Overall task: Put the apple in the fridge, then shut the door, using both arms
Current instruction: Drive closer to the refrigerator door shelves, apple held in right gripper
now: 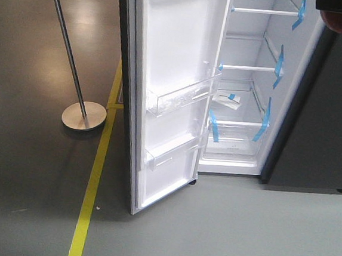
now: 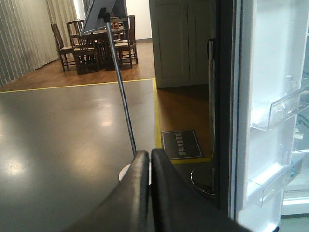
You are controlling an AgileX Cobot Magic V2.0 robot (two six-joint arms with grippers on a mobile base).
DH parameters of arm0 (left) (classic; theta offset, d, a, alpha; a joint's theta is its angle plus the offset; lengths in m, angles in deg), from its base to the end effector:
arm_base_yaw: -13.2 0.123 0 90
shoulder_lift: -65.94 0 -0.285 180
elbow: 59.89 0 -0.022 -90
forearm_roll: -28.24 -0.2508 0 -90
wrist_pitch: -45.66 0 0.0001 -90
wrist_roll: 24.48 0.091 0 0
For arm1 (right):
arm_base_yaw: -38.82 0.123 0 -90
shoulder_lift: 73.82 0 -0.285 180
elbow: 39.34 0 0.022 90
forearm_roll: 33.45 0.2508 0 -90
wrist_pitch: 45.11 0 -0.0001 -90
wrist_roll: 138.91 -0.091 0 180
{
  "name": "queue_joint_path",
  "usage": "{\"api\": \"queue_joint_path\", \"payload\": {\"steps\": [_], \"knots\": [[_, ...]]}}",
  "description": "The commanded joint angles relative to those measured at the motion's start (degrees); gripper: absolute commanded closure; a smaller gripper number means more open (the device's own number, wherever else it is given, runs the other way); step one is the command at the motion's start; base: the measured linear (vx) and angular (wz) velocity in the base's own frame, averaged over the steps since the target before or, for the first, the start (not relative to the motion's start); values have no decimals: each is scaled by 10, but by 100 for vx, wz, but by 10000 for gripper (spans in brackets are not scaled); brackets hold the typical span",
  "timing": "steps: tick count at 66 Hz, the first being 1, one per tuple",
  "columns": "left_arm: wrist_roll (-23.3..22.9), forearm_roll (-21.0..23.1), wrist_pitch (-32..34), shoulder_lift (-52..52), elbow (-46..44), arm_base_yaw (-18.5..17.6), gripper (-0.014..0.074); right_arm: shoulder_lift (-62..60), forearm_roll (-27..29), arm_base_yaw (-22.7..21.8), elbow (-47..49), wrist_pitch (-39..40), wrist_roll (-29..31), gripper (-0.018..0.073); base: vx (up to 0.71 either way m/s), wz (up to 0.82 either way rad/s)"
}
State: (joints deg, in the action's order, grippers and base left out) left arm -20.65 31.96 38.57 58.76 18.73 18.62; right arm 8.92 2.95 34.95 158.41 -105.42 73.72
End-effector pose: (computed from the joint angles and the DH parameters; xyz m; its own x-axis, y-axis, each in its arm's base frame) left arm 0.0564 0.0046 0.1943 -0.0501 -0.0023 -0.9987 -0.0864 0.9963 0.0020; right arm 0.2523 0.0300 0.4930 -0.3975 -0.1600 -0.9035 -0.4872 0.8712 0.0601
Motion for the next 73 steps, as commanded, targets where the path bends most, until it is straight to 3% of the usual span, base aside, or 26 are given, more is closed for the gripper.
{"api": "queue_joint_path", "payload": {"steps": [1, 73], "knots": [[-3, 4, 41, 9, -13, -4, 603, -15, 24, -2, 19, 35, 4, 445, 11, 2], [-3, 4, 41, 9, -13, -4, 603, -15, 24, -2, 19, 35, 4, 445, 11, 1]]}}
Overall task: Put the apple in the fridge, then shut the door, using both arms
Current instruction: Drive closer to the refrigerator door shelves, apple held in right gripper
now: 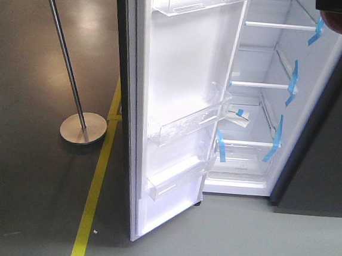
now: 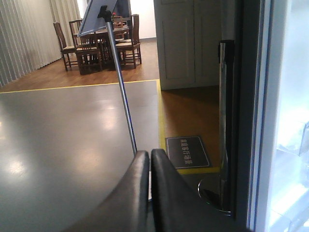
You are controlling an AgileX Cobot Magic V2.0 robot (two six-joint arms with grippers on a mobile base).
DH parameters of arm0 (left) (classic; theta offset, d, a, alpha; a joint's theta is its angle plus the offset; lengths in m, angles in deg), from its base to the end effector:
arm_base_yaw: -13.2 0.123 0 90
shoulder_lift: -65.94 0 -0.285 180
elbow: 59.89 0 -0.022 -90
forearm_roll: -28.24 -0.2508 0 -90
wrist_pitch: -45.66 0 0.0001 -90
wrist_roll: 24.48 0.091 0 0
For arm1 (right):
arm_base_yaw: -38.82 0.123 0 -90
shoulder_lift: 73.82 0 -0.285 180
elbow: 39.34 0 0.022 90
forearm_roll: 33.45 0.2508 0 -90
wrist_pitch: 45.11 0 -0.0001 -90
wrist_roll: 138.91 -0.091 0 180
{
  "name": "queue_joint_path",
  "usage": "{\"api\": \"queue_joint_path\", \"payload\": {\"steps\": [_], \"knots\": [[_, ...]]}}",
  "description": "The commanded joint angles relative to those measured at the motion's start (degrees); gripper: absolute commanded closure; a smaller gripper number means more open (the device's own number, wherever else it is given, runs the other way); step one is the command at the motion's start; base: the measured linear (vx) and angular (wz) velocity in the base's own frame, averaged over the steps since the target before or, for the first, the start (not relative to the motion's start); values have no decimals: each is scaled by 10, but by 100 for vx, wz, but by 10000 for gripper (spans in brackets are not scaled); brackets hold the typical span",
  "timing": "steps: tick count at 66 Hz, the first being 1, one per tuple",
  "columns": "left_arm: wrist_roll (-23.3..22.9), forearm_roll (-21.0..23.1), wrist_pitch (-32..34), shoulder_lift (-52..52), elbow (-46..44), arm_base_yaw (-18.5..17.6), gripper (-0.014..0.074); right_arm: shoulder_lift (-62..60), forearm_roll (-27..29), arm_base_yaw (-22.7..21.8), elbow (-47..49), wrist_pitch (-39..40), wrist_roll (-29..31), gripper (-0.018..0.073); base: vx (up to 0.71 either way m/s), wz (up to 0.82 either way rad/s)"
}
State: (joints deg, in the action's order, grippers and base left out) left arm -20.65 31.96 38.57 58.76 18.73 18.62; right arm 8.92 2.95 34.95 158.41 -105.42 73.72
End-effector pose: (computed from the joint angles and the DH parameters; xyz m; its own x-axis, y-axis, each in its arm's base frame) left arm 0.0564 0.0046 0.1943 -0.0501 -0.0023 -0.9987 -0.0864 0.9963 0.0020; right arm 0.2523 0.0300 0.4930 -0.3975 -0.1600 -0.9035 -0.4872 0.8712 0.0601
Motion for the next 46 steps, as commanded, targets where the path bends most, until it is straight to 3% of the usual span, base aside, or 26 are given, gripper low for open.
{"api": "queue_joint_path", "payload": {"steps": [1, 46], "knots": [[-3, 4, 41, 9, -13, -4, 603, -15, 24, -2, 19, 35, 4, 445, 11, 1], [-3, 4, 41, 9, -13, -4, 603, -15, 24, -2, 19, 35, 4, 445, 10, 0]]}}
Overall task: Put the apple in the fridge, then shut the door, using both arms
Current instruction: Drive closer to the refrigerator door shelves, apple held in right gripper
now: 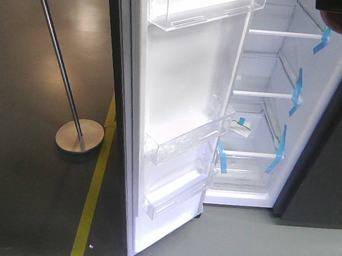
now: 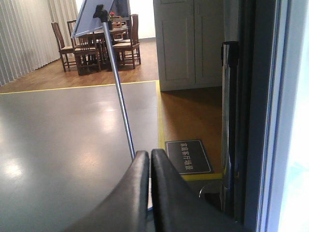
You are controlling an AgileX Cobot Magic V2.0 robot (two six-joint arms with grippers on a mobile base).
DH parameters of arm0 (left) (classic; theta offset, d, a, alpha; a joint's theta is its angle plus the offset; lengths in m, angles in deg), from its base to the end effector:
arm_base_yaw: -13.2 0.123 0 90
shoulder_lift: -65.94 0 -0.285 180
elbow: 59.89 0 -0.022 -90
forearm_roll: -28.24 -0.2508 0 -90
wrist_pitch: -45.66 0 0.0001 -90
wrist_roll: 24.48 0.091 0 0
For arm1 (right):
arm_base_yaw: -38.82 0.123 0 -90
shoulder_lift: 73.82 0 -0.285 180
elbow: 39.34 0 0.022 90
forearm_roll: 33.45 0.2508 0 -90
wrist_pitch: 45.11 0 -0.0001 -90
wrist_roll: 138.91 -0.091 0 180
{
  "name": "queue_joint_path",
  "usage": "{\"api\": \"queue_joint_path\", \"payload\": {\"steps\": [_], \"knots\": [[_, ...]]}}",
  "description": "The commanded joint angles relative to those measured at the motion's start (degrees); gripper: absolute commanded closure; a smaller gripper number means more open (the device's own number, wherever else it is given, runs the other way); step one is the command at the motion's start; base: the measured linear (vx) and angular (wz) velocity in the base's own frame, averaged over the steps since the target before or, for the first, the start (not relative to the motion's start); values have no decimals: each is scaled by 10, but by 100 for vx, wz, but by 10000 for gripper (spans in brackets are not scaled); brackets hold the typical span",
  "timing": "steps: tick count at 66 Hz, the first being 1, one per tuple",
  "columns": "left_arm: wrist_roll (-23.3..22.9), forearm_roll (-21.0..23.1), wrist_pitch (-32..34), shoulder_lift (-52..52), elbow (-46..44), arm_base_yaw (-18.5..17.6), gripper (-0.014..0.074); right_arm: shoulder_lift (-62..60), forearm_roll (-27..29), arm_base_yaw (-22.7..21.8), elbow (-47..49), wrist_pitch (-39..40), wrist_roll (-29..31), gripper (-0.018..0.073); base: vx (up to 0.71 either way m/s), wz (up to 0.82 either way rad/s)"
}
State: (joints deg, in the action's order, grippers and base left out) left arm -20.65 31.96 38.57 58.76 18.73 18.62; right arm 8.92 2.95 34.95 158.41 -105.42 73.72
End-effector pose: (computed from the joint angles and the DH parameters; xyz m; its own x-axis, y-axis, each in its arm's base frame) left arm 0.0564 0.0046 0.1943 -0.0501 -0.0023 -0.9987 -0.0864 0.9963 0.0020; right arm 0.2523 0.0300 0.4930 -0.3975 -0.1600 -0.9035 -0.4872 0.8712 0.0601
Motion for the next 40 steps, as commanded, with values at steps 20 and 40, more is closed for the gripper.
{"api": "queue_joint_path", "payload": {"steps": [20, 40], "knots": [[-3, 4, 41, 9, -13, -4, 603, -15, 24, -2, 19, 35, 4, 445, 7, -1], [-3, 4, 41, 9, -13, -4, 603, -15, 24, -2, 19, 35, 4, 445, 6, -1]]}}
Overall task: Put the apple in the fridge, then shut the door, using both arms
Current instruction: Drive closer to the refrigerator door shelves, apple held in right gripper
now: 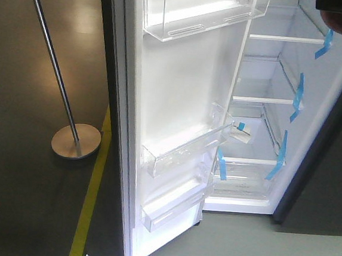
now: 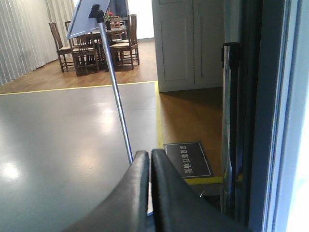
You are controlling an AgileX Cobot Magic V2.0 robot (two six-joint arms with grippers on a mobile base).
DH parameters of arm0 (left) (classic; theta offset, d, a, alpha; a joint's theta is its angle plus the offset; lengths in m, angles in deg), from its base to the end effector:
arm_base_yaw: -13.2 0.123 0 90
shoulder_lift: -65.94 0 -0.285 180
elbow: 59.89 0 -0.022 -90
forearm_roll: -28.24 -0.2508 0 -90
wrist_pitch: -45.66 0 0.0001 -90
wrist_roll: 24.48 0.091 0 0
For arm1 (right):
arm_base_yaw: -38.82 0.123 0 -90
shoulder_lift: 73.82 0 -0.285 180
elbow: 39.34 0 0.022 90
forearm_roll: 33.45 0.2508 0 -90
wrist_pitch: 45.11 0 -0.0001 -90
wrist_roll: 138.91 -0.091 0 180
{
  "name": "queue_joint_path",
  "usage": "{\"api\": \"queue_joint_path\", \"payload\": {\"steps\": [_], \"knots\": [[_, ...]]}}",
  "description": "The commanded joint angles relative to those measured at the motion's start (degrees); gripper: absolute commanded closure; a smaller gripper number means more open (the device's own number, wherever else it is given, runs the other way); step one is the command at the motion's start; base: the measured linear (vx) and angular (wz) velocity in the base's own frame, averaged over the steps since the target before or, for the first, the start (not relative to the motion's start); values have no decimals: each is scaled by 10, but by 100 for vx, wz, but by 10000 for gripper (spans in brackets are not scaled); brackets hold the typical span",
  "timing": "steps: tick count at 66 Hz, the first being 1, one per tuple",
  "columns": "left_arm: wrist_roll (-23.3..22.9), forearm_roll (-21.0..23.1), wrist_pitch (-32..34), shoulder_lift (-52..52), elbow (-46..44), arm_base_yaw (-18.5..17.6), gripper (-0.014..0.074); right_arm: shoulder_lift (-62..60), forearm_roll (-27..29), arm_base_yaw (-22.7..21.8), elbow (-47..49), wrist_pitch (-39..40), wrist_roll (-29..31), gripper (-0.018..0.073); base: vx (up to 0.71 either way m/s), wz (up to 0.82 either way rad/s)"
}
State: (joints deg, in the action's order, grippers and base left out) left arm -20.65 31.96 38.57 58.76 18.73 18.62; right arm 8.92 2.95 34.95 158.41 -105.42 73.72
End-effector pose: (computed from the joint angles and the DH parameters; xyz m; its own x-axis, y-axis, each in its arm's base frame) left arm 0.0564 0.0046 0.1943 -0.0501 -0.0023 -0.9987 -0.0864 0.9963 0.0020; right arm 0.2523 0.0300 0.4930 -0.3975 -0.1600 -0.9035 -0.4872 0.8712 0.0601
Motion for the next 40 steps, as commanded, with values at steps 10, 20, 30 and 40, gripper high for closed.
{"api": "queue_joint_path", "payload": {"steps": [10, 20, 30, 40], "knots": [[-3, 4, 41, 9, -13, -4, 603, -15, 24, -2, 19, 35, 4, 445, 6, -1], [-3, 4, 41, 9, -13, -4, 603, -15, 24, -2, 19, 35, 4, 445, 6, -1], [-3, 4, 41, 9, -13, -4, 603, -15, 24, -2, 19, 35, 4, 445, 6, -2], [-3, 4, 41, 9, -13, -4, 603, -15, 24, -2, 19, 35, 4, 445, 6, -1]]}}
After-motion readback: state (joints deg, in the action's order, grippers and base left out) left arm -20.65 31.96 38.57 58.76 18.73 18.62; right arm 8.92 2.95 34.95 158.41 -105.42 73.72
